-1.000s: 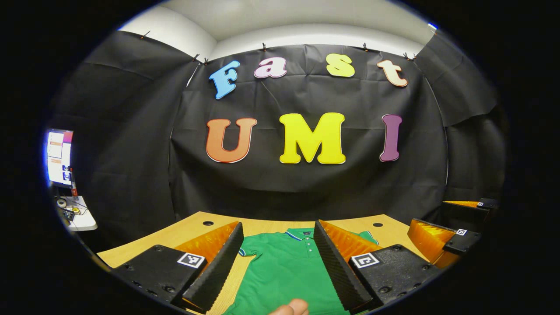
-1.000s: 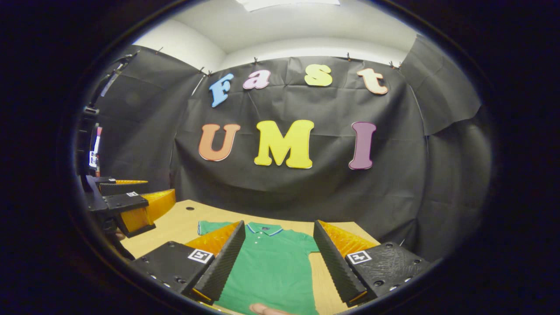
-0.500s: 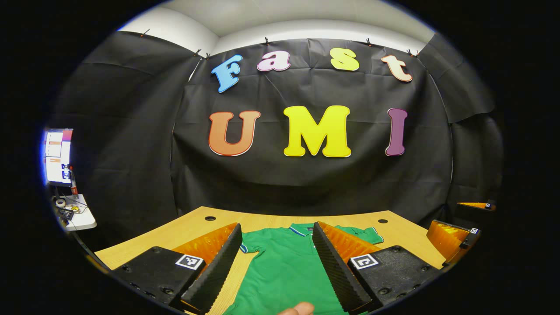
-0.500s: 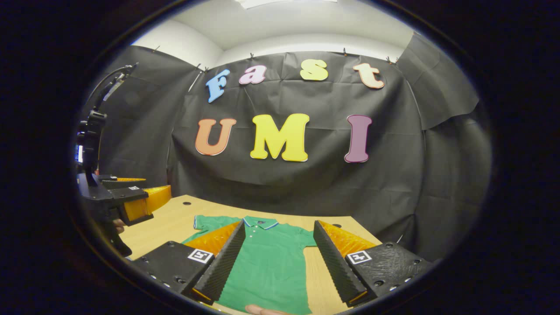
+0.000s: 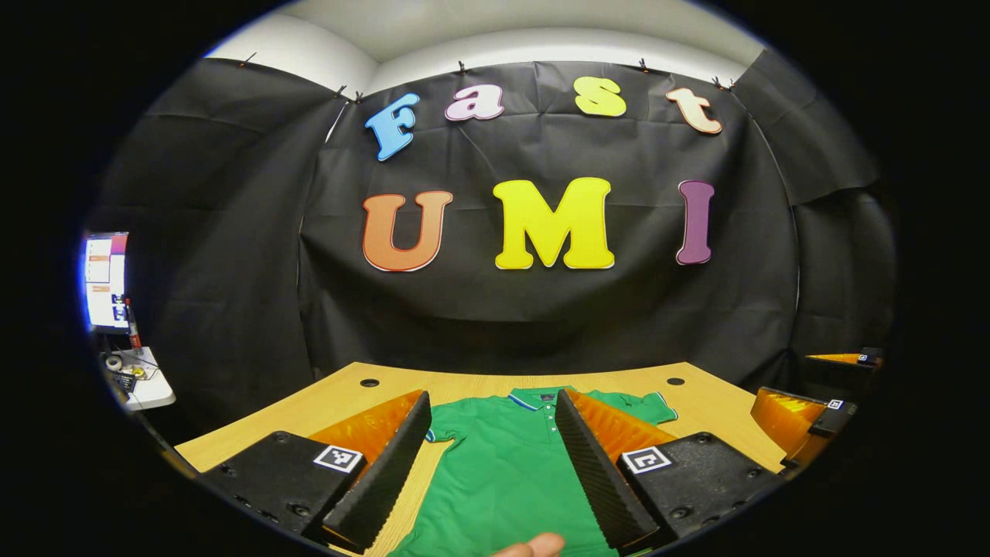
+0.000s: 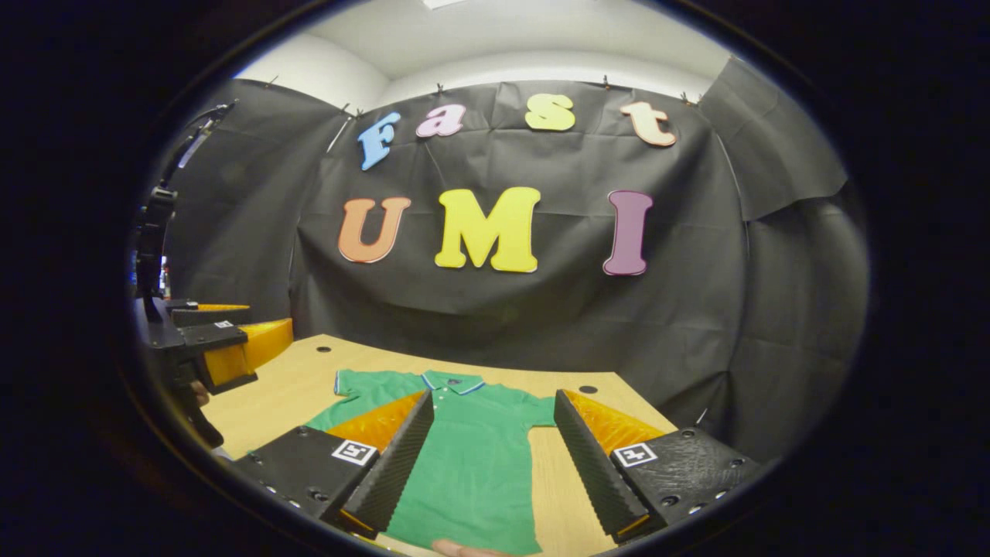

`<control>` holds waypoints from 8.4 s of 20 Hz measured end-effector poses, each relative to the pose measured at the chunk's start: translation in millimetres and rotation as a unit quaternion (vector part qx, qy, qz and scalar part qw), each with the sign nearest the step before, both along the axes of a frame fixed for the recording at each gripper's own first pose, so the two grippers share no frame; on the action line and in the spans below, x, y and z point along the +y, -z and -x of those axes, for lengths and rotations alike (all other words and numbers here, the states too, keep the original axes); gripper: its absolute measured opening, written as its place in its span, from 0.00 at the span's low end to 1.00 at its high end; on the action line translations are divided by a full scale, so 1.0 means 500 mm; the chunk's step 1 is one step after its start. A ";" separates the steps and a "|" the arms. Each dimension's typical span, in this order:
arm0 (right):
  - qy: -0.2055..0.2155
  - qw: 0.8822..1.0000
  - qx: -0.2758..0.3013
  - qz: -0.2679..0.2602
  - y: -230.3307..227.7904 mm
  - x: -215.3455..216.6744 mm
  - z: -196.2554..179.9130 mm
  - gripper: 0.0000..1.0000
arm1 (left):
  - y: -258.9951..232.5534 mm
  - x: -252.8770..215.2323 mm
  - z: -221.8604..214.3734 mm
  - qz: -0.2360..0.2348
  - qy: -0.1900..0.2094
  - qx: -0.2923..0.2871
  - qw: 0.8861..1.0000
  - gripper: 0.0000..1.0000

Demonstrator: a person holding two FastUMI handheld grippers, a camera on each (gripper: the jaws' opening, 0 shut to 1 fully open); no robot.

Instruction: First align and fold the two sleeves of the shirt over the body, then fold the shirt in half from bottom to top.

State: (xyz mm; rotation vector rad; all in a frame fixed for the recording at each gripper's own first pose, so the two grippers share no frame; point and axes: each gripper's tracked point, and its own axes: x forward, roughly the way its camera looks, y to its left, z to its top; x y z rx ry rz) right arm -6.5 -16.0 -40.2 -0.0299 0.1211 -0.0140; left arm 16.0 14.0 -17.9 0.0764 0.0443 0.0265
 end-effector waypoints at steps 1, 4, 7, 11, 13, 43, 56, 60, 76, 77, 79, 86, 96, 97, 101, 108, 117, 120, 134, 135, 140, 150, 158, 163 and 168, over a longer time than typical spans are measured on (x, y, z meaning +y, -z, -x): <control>-0.001 1.000 0.001 -0.001 0.000 0.001 -0.001 0.95 | 0.000 0.002 0.000 0.000 0.000 0.000 1.000 1.00; -0.006 1.000 0.005 0.001 0.009 0.005 -0.003 0.94 | 0.007 0.002 -0.006 0.000 -0.002 0.004 1.000 1.00; -0.005 1.000 0.008 0.001 0.013 -0.003 -0.018 0.94 | 0.013 0.005 -0.008 -0.003 -0.004 0.009 1.000 1.00; 0.012 1.000 0.001 0.009 0.011 -0.043 -0.094 0.95 | 0.021 0.003 -0.013 -0.005 -0.007 0.014 1.000 1.00; 0.021 1.000 0.004 0.009 0.016 -0.073 -0.158 0.95 | 0.021 0.003 -0.015 -0.006 -0.009 0.013 1.000 1.00; 0.097 0.951 0.292 -0.035 0.502 -0.260 -0.695 0.02 | 0.073 0.076 -0.059 0.011 -0.040 0.054 0.998 1.00; 0.056 0.973 0.222 0.031 0.350 -0.146 -0.704 0.02 | 0.071 0.084 -0.060 0.008 -0.046 0.050 0.998 1.00; 0.002 0.977 0.213 0.000 0.317 -0.019 -0.697 0.03 | 0.074 0.087 -0.064 0.008 -0.049 0.052 0.997 1.00; -0.127 0.989 0.068 0.012 0.073 0.042 -0.399 0.96 | 0.100 0.107 -0.065 -0.002 -0.117 0.079 0.990 1.00; -0.133 0.989 0.065 0.011 0.068 0.037 -0.362 0.95 | 0.087 0.106 -0.067 -0.008 -0.121 0.076 0.990 1.00; -0.125 0.991 0.049 0.017 0.054 0.005 -0.300 0.95 | 0.056 0.102 -0.080 -0.006 -0.124 0.062 0.990 1.00; -0.142 0.989 0.030 -0.020 0.055 -0.063 -0.080 0.95 | -0.008 0.148 -0.183 -0.036 -0.179 0.056 0.982 1.00; -0.138 0.990 -0.002 0.017 0.088 -0.098 0.025 0.95 | 0.127 0.231 -0.469 0.030 -0.191 0.133 0.972 1.00; -0.143 0.990 0.000 0.013 0.094 -0.095 0.027 0.95 | 0.153 0.246 -0.490 0.025 -0.196 0.143 0.970 1.00; -0.147 0.989 0.021 -0.004 0.122 -0.105 0.015 0.96 | 0.286 0.277 -0.537 0.050 -0.200 0.193 0.959 1.00; -0.155 0.986 0.036 -0.052 0.138 -0.099 -0.005 0.95 | 0.446 0.323 -0.531 0.104 -0.211 0.268 0.934 1.00; -0.170 0.985 0.024 -0.005 0.138 -0.067 0.016 0.95 | 0.481 0.339 -0.550 0.076 -0.167 0.287 0.940 0.28; -0.160 0.987 0.020 0.021 0.144 -0.075 0.007 0.95 | 0.478 0.340 -0.557 0.077 -0.169 0.282 0.941 0.10; -0.141 0.989 0.034 0.012 0.172 -0.097 -0.006 0.95 | 0.382 0.221 -0.580 -0.011 -0.143 0.267 0.953 0.08; -0.139 0.990 0.035 0.012 0.173 -0.098 -0.006 0.95 | 0.382 0.210 -0.584 -0.029 -0.137 0.267 0.953 0.08; -0.136 0.990 0.046 0.014 0.195 -0.100 -0.011 0.96 | 0.383 0.126 -0.596 -0.094 -0.098 0.264 0.955 0.10; -0.127 0.990 0.053 0.011 0.208 -0.110 -0.017 0.96 | 0.296 0.027 -0.579 -0.095 -0.045 0.193 0.975 1.00; -0.122 0.991 0.048 0.022 0.199 -0.093 -0.005 0.95 | 0.171 0.034 -0.486 -0.068 -0.050 0.149 0.985 1.00; -0.118 0.992 0.044 0.031 0.193 -0.078 0.008 0.95 | 0.064 0.044 -0.367 -0.059 -0.051 0.119 0.990 1.00; -0.089 0.996 0.030 0.006 0.168 -0.081 0.011 0.94 | 0.018 0.068 -0.223 -0.070 -0.052 0.089 0.992 1.00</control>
